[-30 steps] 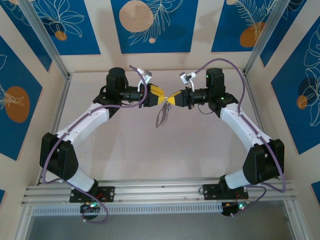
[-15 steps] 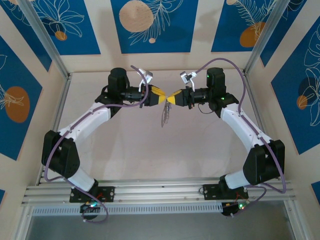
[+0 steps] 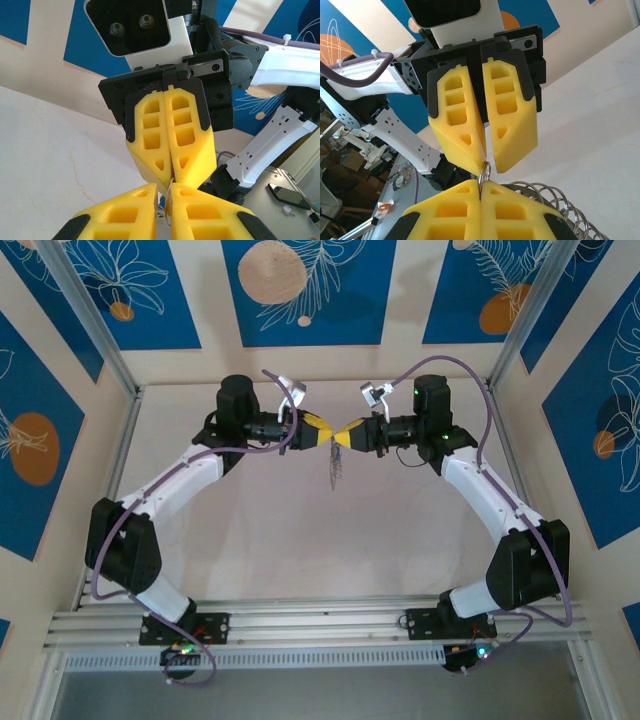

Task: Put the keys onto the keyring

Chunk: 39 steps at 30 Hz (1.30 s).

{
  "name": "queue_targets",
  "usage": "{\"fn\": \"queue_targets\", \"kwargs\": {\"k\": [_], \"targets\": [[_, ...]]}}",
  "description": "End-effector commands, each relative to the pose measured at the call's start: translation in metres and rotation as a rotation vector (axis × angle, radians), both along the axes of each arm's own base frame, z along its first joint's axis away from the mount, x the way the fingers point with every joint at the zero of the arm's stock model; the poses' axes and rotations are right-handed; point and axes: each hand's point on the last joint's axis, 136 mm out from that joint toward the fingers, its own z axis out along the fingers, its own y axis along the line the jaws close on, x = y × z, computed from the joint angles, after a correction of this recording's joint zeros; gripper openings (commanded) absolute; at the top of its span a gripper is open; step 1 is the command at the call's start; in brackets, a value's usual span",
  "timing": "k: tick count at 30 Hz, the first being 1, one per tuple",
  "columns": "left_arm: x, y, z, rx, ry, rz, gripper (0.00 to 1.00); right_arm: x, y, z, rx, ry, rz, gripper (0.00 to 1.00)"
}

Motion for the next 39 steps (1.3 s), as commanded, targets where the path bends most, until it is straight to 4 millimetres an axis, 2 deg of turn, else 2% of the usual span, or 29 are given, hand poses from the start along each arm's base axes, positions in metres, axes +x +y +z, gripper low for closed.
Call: {"fn": "queue_targets", "kwargs": {"k": [1,3,12,13,16,19,23,27,30,31,33,35,37,39], "targets": [[-0.001,-0.004,0.004,-0.015,-0.021,-0.023,0.06,-0.008,0.002,0.02,0.028,-0.052,0.03,0.0],[-0.002,-0.005,0.004,-0.015,-0.02,-0.029,0.0,-0.007,0.001,0.019,0.027,-0.051,0.025,0.0],[-0.005,-0.005,0.006,-0.034,-0.016,-0.042,0.0,-0.007,0.001,0.02,0.028,-0.053,0.007,0.0],[-0.006,-0.006,0.006,-0.035,-0.014,-0.044,0.02,-0.007,0.001,0.02,0.028,-0.053,0.006,0.0],[-0.007,-0.006,0.005,-0.032,-0.005,-0.054,0.17,-0.006,0.001,0.021,0.029,-0.054,0.004,0.0],[-0.009,-0.006,0.005,-0.03,-0.006,-0.06,0.22,-0.006,0.0,0.023,0.031,-0.059,0.003,0.0],[-0.009,-0.007,0.003,-0.02,-0.009,-0.056,0.16,-0.006,0.0,0.024,0.03,-0.059,0.001,0.0],[-0.01,-0.008,0.002,-0.015,-0.008,-0.054,0.0,-0.006,0.0,0.023,0.03,-0.058,-0.001,0.0],[-0.007,-0.008,0.003,-0.018,-0.013,-0.03,0.0,-0.005,-0.002,0.024,0.028,-0.056,-0.014,0.0],[-0.003,-0.008,0.003,-0.018,-0.009,0.0,0.0,-0.004,-0.004,0.025,0.027,-0.054,-0.025,0.02],[0.001,-0.007,0.006,-0.038,-0.022,0.048,0.0,-0.004,-0.013,0.027,0.029,-0.053,-0.061,0.22],[0.003,-0.007,0.01,-0.061,-0.027,0.083,0.0,-0.005,-0.023,0.028,0.032,-0.055,-0.102,0.35],[0.004,-0.007,0.015,-0.079,-0.032,0.109,0.0,-0.007,-0.031,0.029,0.034,-0.06,-0.142,0.42],[0.005,-0.007,0.019,-0.09,-0.029,0.128,0.0,-0.01,-0.036,0.026,0.031,-0.054,-0.181,0.43]]}}
